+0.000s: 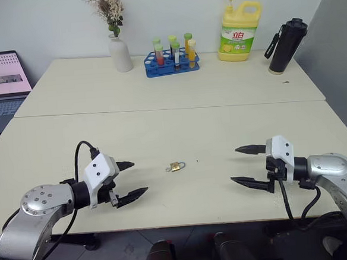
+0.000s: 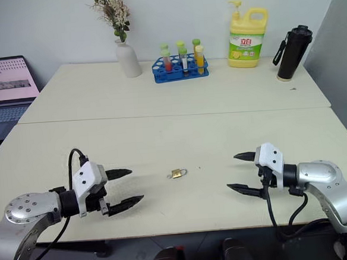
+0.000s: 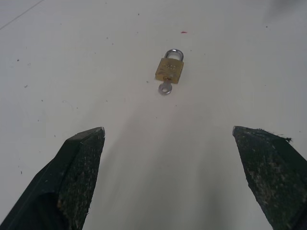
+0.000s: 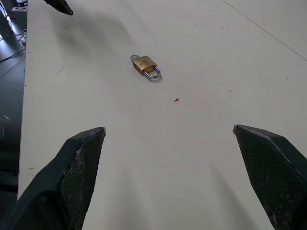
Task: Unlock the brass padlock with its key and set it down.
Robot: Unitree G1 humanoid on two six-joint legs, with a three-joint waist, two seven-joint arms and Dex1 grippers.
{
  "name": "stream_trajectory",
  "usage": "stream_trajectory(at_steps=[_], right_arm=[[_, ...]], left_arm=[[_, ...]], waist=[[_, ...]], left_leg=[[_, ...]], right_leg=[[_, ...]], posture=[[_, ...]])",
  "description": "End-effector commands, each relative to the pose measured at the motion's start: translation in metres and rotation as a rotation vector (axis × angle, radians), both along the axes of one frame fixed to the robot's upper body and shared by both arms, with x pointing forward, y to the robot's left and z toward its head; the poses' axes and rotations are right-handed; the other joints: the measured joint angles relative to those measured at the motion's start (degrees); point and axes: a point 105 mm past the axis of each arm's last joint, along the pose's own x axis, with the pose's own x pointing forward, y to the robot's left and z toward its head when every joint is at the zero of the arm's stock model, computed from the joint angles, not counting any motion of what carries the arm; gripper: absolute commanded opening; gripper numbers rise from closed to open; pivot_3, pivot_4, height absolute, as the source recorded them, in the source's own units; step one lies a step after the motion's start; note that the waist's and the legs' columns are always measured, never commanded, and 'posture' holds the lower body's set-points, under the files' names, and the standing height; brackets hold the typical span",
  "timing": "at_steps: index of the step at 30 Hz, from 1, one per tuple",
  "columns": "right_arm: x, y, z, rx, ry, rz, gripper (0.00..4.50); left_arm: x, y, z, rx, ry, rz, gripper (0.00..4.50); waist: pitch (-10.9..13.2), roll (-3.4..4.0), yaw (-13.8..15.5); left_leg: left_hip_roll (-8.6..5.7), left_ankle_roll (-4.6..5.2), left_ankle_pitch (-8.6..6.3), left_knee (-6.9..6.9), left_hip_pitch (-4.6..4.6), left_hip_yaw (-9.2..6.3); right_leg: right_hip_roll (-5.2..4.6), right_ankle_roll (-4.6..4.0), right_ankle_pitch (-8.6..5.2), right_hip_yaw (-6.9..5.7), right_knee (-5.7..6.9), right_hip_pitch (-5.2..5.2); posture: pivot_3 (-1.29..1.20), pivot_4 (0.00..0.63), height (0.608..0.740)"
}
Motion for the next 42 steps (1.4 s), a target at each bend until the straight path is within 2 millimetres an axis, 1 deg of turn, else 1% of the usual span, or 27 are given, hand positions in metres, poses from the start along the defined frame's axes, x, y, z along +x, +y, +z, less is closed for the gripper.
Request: stream_trajectory(at_steps=[1, 11, 14, 17, 19, 21, 22, 23, 26, 28, 31, 35, 42], right_arm=[[-0.001, 0.002, 0.005, 0.003, -0.035, 0.02, 4.5], [0.006, 0.005, 0.005, -0.029, -0.053, 0.019, 4.5], [0.013, 0.01, 0.006, -0.042, -0.09, 0.021, 4.5], [0.021, 0.026, 0.007, -0.05, -0.1, 0.059, 4.5], [0.024, 0.041, 0.006, -0.046, -0.072, 0.115, 4.5], [0.031, 0.061, 0.006, -0.051, -0.049, 0.173, 4.5], [0.037, 0.077, 0.004, -0.066, -0.04, 0.214, 4.5], [0.04, 0.089, 0.003, -0.081, -0.035, 0.245, 4.5], [0.054, 0.112, 0.001, -0.105, -0.023, 0.272, 4.5], [0.06, 0.124, -0.001, -0.122, -0.009, 0.292, 4.5], [0.064, 0.135, -0.008, -0.158, 0.014, 0.331, 4.5], [0.071, 0.14, -0.025, -0.219, 0.037, 0.35, 4.5], [0.074, 0.152, -0.032, -0.178, 0.06, 0.33, 4.5]], left_arm=[[0.0, -0.005, 0.011, 0.002, -0.054, -0.02, 4.47], [0.002, -0.003, 0.009, 0.035, -0.079, 0.02, 4.47], [0.005, 0.002, 0.007, 0.053, -0.096, 0.042, 4.47], [0.001, 0.002, 0.007, 0.014, -0.07, 0.01, 4.47], [0.003, 0.003, 0.009, -0.015, -0.077, 0.03, 4.47], [0.003, 0.007, 0.006, 0.019, -0.08, 0.028, 4.47], [0.002, 0.008, 0.003, 0.037, -0.077, 0.02, 4.47], [0.001, 0.009, 0.002, 0.049, -0.075, 0.015, 4.47], [0.0, 0.008, 0.003, 0.038, -0.076, 0.004, 4.47], [-0.001, 0.006, 0.003, 0.04, -0.076, -0.011, 4.47], [-0.004, 0.005, 0.002, 0.039, -0.07, -0.023, 4.47], [-0.005, 0.004, -0.002, 0.052, -0.066, -0.036, 4.47], [-0.005, 0.003, -0.007, 0.057, -0.064, -0.046, 4.47]], waist=[[0.0, 0.0, 0.0], [0.0, 0.0, 0.0], [0.0, 0.0, 0.0], [0.0, 0.0, -0.2], [0.0, 0.01, -0.2], [0.0, 0.01, -0.2], [0.0, -0.01, -0.4], [0.0, 0.0, -0.6], [0.0, 0.0, -0.5], [0.0, -0.01, 0.1], [0.0, -0.01, 0.2], [0.0, -0.01, 0.0], [0.0, 0.0, -0.2]], left_leg=[[0.0, 0.0, 0.0, 0.0, 0.0, 0.0], [0.0, 0.0, 0.0, 0.0, 0.0, 0.01], [0.0, 0.0, 0.0, 0.0, 0.0, 0.0], [0.0, 0.0, 0.0, 0.01, 0.03, 0.03], [0.01, 0.0, 0.0, 0.01, 0.04, 0.02], [0.03, 0.0, 0.0, 0.01, 0.04, 0.01], [0.02, 0.0, 0.0, 0.01, 0.0, 0.0], [0.05, 0.0, 0.0, 0.01, 0.08, 0.08], [0.08, 0.0, 0.0, 0.01, 0.03, 0.01], [0.06, 0.0, 0.0, 0.0, -0.04, -0.03], [-0.05, 0.0, 0.0, 0.0, -0.09, -0.04], [-0.08, 0.0, 0.0, 0.0, -0.06, 0.03], [0.03, 0.0, 0.0, 0.0, -0.04, -0.03]], right_leg=[[0.0, 0.0, 0.0, 0.0, 0.0, 0.0], [0.0, 0.0, 0.0, 0.01, 0.0, 0.0], [0.0, 0.0, 0.0, 0.0, 0.0, 0.0], [0.0, 0.0, 0.01, 0.01, 0.03, -0.01], [0.01, 0.0, 0.01, 0.01, 0.04, -0.01], [0.02, -0.01, 0.01, 0.0, 0.04, -0.01], [0.02, -0.01, 0.01, -0.01, 0.04, -0.03], [0.04, -0.02, 0.02, 0.01, 0.05, -0.03], [0.08, -0.07, 0.04, -0.02, 0.08, -0.04], [0.07, -0.14, 0.05, -0.1, 0.06, -0.07], [-0.07, -0.32, 0.15, -0.1, 0.04, -0.08], [-0.13, -0.35, 0.17, -0.12, 0.03, -0.08], [-0.03, -0.36, 0.18, -0.11, 0.09, -0.1]], posture=[[0.0, 0.15, 0.74], [0.0, 0.15, 0.74], [0.0, 0.15, 0.74], [0.0, 0.15, 0.74], [0.0, 0.15, 0.74], [0.0, 0.15, 0.74], [0.0, 0.15, 0.74], [0.0, 0.15, 0.74], [0.0, 0.15, 0.74], [0.0, 0.15, 0.74], [0.0, 0.15, 0.74], [0.0, 0.15, 0.74], [0.0, 0.15, 0.74]])
